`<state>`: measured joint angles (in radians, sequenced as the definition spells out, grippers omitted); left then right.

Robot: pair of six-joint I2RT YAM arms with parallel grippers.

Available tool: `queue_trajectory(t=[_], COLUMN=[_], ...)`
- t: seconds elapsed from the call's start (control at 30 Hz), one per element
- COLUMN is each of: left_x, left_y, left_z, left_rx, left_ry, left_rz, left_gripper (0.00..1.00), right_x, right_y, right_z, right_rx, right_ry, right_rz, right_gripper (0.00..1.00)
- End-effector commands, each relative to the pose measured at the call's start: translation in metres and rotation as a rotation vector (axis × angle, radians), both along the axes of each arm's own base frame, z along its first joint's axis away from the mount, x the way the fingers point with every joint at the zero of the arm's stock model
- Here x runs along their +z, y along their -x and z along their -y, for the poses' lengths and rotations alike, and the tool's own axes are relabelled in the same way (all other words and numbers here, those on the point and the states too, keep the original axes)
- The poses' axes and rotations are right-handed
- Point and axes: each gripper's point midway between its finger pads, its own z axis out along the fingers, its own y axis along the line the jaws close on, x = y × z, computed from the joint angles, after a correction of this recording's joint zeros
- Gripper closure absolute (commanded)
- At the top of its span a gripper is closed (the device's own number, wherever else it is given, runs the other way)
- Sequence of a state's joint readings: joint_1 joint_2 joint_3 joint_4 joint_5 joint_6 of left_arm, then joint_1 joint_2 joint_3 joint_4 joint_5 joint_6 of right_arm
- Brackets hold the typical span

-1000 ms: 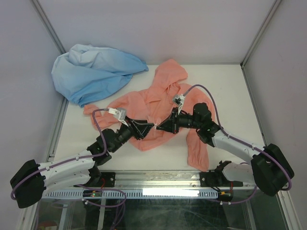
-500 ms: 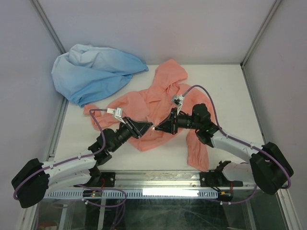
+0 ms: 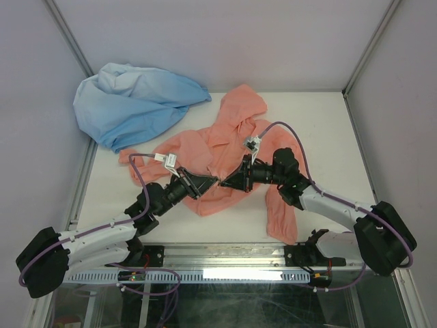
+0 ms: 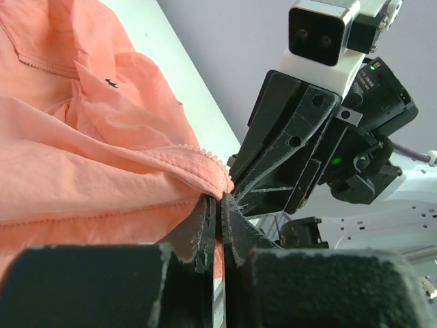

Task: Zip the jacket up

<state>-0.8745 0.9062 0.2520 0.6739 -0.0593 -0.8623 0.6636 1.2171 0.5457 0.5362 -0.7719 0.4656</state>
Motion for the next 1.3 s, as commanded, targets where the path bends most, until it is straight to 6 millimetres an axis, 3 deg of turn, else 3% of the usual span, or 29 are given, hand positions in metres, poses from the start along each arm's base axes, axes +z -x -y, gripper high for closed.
queue_trajectory(t=[0.0, 0.33, 0.63, 0.83, 1.07, 1.27], left_x=[0.016, -0.017, -0.026, -0.023, 0.006, 0.009], left_y=[0.011, 0.009, 0.014, 0.013, 0.000, -0.003], left_z=[0.009, 0.009, 0.007, 0.010, -0.010, -0.020], left_rx=[-0.101, -0.169, -0.247, -0.264, -0.123, -0.061], left_ry=[-0.042, -0.218, -0.234, -0.193, -0.072, -0.027], left_rz=[0.064, -0.040, -0.084, -0.096, -0.031, -0.054], left_gripper=[1.00, 1.00, 1.00, 1.00, 0.78, 0.64], right_x=[0.031, 0.057, 0.069, 0.060, 0.035, 0.029], right_y=[-0.007, -0.023, -0.042, -0.035, -0.024, -0.017], right_z=[-0.005, -0.005, 0.001, -0.008, -0.005, -0.004], right_rx=[0.020, 0.031, -0.033, 0.026, 0.022, 0.015], right_ry=[-0.054, -0.064, -0.093, -0.107, -0.093, -0.108], right_rz=[0.109, 0.190, 0.205, 0.158, 0.096, 0.072], right_gripper=[1.00, 1.00, 1.00, 1.00, 1.00, 1.00])
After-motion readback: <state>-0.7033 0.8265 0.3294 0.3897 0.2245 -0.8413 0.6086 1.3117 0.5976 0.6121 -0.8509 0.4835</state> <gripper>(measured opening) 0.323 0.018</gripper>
